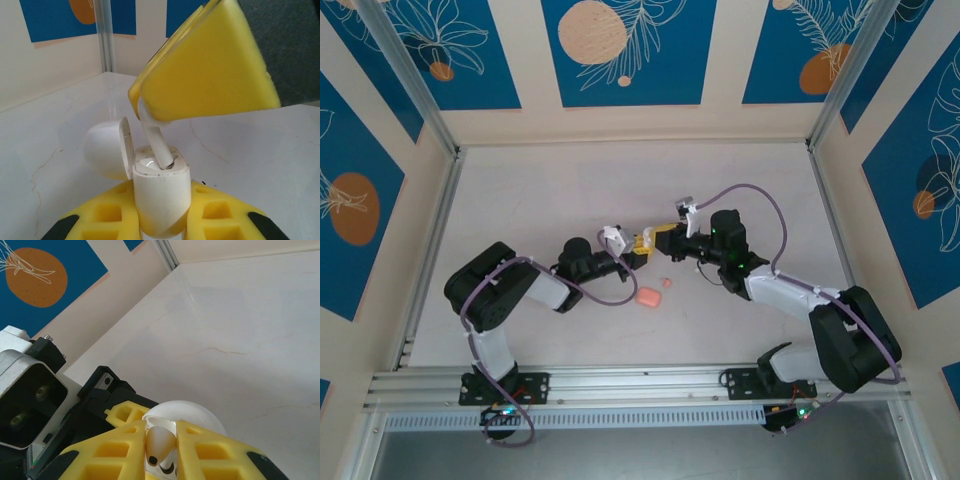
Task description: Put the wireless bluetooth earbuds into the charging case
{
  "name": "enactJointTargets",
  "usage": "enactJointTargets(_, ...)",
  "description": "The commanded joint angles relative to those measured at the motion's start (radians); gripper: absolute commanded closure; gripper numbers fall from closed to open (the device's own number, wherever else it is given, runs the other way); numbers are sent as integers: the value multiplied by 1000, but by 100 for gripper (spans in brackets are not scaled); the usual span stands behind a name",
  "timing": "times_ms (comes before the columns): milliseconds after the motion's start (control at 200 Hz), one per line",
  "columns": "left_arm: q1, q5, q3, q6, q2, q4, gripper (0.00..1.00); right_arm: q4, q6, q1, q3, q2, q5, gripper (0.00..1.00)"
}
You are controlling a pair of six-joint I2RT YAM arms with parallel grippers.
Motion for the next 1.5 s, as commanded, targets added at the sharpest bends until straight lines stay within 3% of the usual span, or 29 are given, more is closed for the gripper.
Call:
enactJointTargets(0,-14,4,3,39,-43,86,83,-109,-61,22,7,-25,10,79)
enactJointTargets(615,-27,-9,-1,79,-57,86,82,-124,-117,47,-8,-59,40,79)
enactJointTargets(1495,-29,-65,-5,66,-84,86,81,-120,-62,54,-65,-98,44,77)
